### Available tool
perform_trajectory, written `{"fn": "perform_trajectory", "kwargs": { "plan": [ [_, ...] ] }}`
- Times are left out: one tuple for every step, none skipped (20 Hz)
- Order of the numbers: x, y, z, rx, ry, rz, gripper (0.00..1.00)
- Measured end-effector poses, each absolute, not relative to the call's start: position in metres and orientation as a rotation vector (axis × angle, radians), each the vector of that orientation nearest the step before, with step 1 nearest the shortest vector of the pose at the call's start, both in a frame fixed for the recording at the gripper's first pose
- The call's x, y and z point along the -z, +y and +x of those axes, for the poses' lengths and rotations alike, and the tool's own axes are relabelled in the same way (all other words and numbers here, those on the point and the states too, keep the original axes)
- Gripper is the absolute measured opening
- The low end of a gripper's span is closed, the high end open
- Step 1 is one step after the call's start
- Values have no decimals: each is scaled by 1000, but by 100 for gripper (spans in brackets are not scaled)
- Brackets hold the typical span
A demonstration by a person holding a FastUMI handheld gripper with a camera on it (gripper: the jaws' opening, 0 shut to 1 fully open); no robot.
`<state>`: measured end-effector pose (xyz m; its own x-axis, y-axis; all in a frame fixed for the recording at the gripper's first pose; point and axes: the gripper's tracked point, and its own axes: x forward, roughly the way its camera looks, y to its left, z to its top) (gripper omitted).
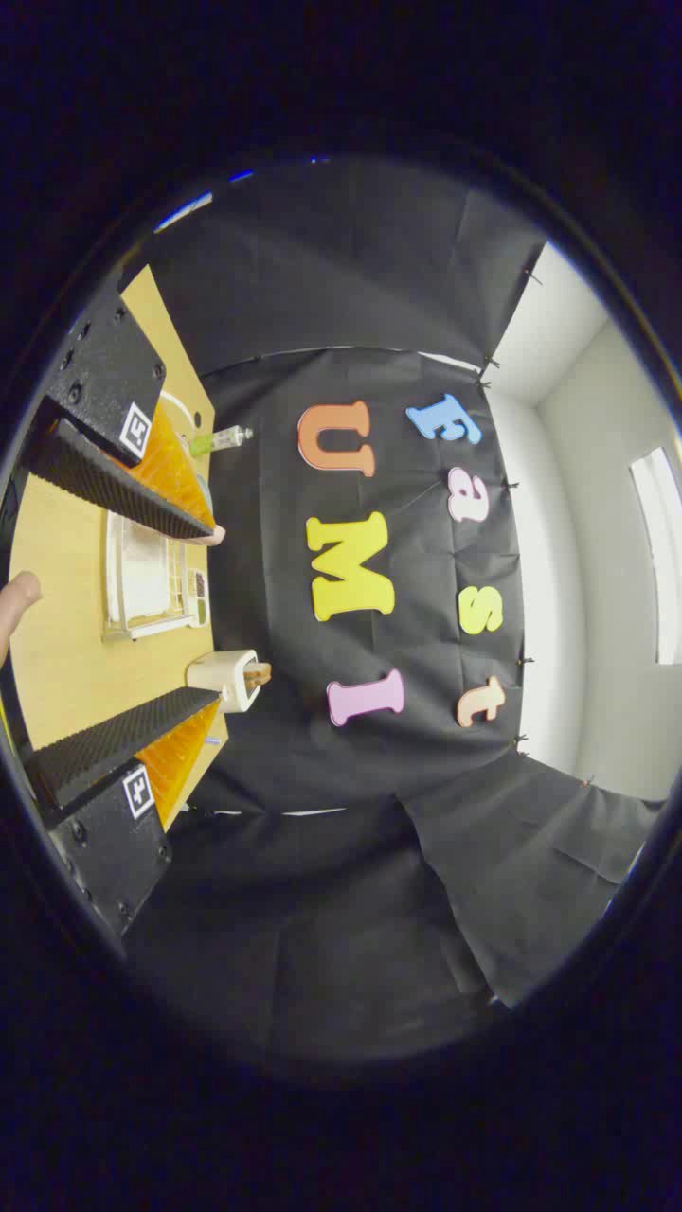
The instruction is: Take the plate from the dish rack, then take the spoon from the basket and place it into the plate.
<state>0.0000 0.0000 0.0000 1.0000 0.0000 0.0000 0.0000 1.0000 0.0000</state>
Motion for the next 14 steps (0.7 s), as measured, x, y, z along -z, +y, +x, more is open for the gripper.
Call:
{"fn": "perform_trajectory", "kwargs": {
  "plan": [
    [2,-1,0,-1,4,1,100],
    [2,-2,-1,-4,4,5,100],
    [1,-1,-1,-7,-1,7,100],
    [1,-2,0,-2,0,3,100],
    [3,-3,0,0,2,-2,100],
    [4,-3,0,-1,4,-7,100],
    [5,-3,-1,-1,9,-12,100],
    [6,-2,-1,-5,13,-17,100],
    [7,-2,0,-6,16,-20,100],
    [7,-3,0,-5,16,-21,100],
    [9,-3,2,-4,17,-25,100],
    [11,-5,4,0,23,-28,100],
    [13,-6,8,7,32,-28,100],
    [13,-6,12,7,35,-26,100]
  ]
}}
